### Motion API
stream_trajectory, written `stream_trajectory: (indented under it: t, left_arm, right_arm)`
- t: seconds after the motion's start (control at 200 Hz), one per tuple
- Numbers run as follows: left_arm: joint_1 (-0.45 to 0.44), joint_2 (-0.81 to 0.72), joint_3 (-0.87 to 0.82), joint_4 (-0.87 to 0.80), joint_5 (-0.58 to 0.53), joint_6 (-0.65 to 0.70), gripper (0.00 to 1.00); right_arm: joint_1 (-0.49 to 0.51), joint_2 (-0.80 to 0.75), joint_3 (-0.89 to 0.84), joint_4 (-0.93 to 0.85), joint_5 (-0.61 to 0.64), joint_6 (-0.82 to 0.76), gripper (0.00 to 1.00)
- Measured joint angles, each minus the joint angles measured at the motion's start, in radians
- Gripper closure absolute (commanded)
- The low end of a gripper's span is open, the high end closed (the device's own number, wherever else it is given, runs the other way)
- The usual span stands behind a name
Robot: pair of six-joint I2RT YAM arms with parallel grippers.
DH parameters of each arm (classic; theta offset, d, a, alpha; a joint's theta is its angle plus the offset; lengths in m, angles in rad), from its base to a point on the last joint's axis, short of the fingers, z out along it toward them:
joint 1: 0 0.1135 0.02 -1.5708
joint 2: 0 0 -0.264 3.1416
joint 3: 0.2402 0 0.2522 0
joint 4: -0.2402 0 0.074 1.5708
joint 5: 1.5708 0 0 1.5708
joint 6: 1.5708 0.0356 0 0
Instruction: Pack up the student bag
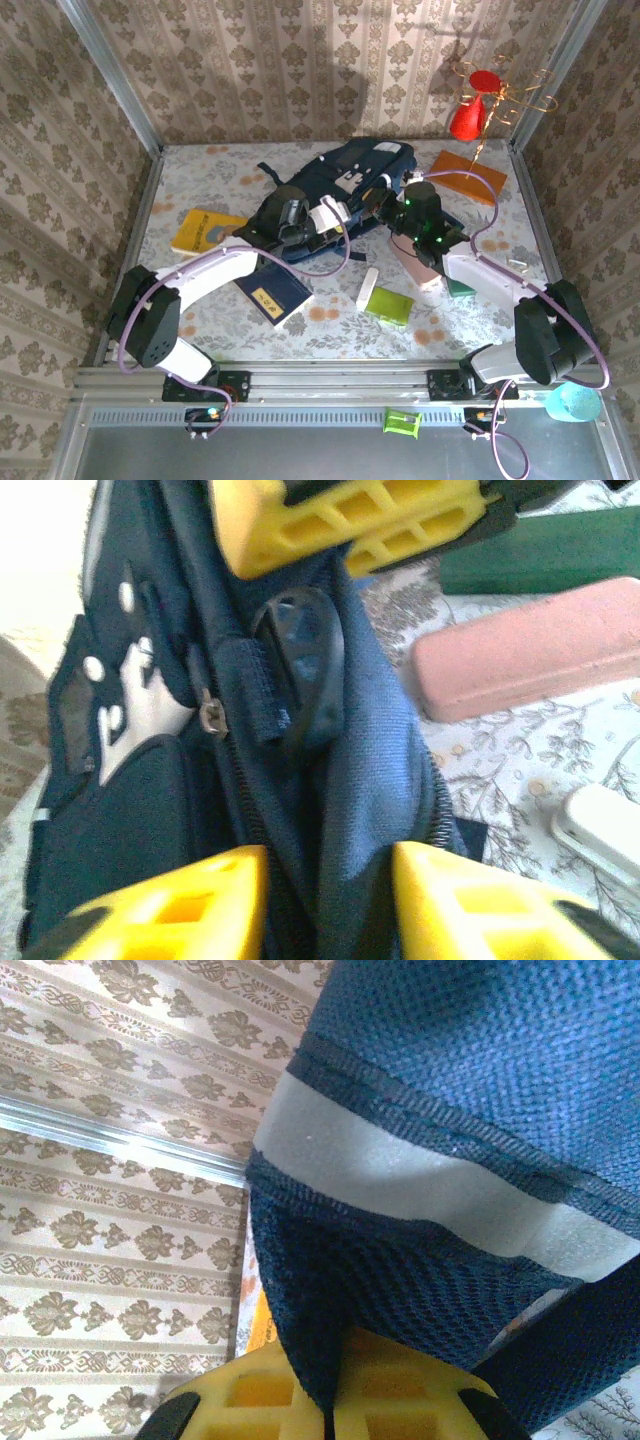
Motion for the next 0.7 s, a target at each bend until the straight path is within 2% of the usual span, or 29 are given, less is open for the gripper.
stream_trajectory:
  t: [0.045,0.105,0.175,0.3,0.4,0.535,0.7]
  left_arm:
    - [0.000,0.005,0.005,-0.011,0.013,0.007,0.96]
    - [0.008,0.008,0.016,-0.038,0.032,0.015,1.00]
    - [0.023,0.008,0.024,-0.060,0.064,0.022,1.00]
    - [0.077,0.001,0.023,-0.086,0.161,0.021,1.00]
    - [0.130,-0.021,0.007,-0.088,0.230,0.014,1.00]
    - [0.190,-0.063,-0.026,-0.088,0.306,-0.007,1.00]
    - [0.210,-0.068,-0.032,-0.076,0.360,-0.045,1.00]
  right_arm:
    - [0.000,0.000,0.002,-0.003,0.000,-0.002,0.92]
    - [0.000,0.000,0.005,-0.018,0.000,-0.018,0.91]
    - [0.000,0.000,0.011,-0.044,-0.005,-0.044,0.86]
    - [-0.020,0.000,0.048,-0.131,-0.050,-0.123,0.62]
    - [-0.057,0.000,0.092,-0.212,-0.129,-0.204,0.47]
    - [-0.096,-0.014,0.111,-0.295,-0.203,-0.304,0.37]
    - [-0.105,-0.043,0.053,-0.272,-0.278,-0.321,0.28]
